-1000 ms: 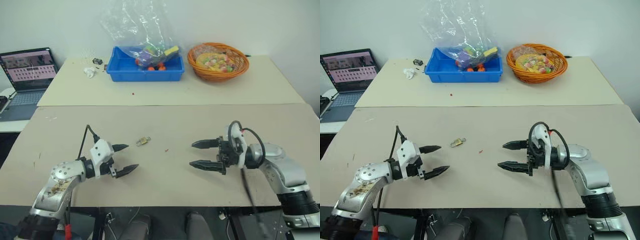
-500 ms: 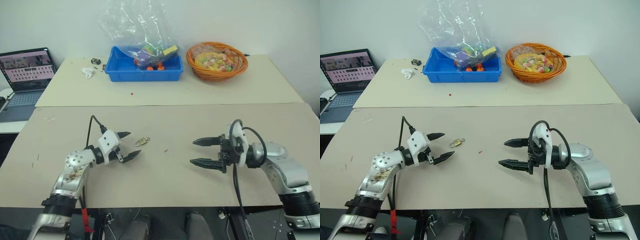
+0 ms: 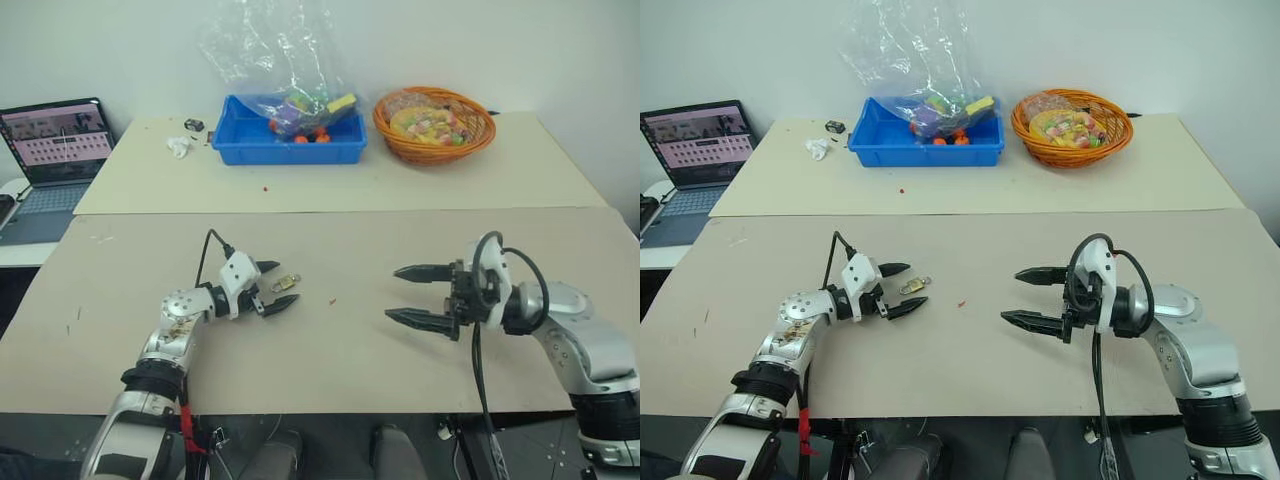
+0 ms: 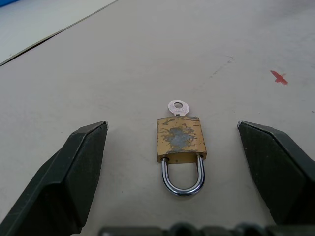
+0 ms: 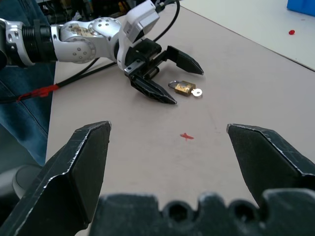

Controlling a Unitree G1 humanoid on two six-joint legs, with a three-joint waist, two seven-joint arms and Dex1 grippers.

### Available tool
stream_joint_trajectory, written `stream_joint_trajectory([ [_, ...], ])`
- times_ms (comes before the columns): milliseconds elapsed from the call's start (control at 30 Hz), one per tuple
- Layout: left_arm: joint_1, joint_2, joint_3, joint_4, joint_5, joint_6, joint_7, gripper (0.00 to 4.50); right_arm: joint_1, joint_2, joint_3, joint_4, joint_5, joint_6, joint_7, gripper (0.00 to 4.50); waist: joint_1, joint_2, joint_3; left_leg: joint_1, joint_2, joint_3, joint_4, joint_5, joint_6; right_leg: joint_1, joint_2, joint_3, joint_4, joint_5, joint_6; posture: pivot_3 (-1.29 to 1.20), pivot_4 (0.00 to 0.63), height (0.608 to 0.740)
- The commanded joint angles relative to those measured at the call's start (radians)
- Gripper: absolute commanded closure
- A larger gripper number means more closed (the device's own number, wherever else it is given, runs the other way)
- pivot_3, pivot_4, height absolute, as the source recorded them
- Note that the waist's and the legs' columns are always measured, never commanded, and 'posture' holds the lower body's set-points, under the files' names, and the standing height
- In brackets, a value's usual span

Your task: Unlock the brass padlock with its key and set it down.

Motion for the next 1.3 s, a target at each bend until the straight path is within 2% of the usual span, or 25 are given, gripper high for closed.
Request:
stream_joint_trajectory([
  [33, 0.064, 0.022, -0.020, -0.062, 0.020, 0.043, -0.009, 0.00, 0.001, -0.005, -0.042, -0.054, 0.029, 0.009, -0.027, 0.06, -0.001, 0.000, 0.000, 0.000, 0.000, 0.000, 0.000, 0.000, 0.000, 0.000, 0.000, 0.000, 0.000, 0.000, 0.000, 0.00, 0.150, 0.740],
  [167, 0.123, 0.056, -0.008, -0.169, 0.007, 0.090, -0.016, 0.00, 0.002, -0.002, -0.046, -0.062, 0.034, 0.012, -0.046, 0.06, -0.007, 0.000, 0.000, -0.001, 0.001, 0.001, -0.001, 0.000, 0.000, -0.003, 0.001, 0.001, 0.000, 0.000, 0.000, 0.00, 0.150, 0.740],
  [367, 0.138, 0.069, 0.004, -0.223, 0.008, 0.148, 0.006, 0.00, -0.010, 0.011, -0.031, -0.054, 0.029, 0.005, -0.066, 0.06, -0.005, 0.000, 0.000, -0.001, 0.001, 0.003, -0.001, 0.000, 0.000, -0.004, 0.001, 0.001, 0.001, 0.000, 0.000, 0.00, 0.150, 0.740],
  [933, 0.131, 0.063, 0.022, -0.235, -0.005, 0.206, 0.044, 0.00, -0.034, 0.025, -0.026, -0.048, 0.027, 0.010, -0.089, 0.06, -0.005, 0.000, 0.000, -0.001, 0.001, 0.003, -0.001, 0.000, 0.000, -0.005, 0.001, 0.002, 0.002, 0.000, 0.000, 0.00, 0.150, 0.740],
  [1300, 0.081, 0.022, 0.003, -0.184, 0.010, 0.185, 0.085, 0.00, -0.023, 0.023, -0.029, -0.048, 0.029, 0.014, -0.095, 0.06, -0.001, 0.000, 0.000, -0.001, 0.001, 0.004, -0.001, 0.000, 0.000, -0.005, 0.001, 0.002, 0.001, 0.000, 0.000, 0.00, 0.150, 0.740],
])
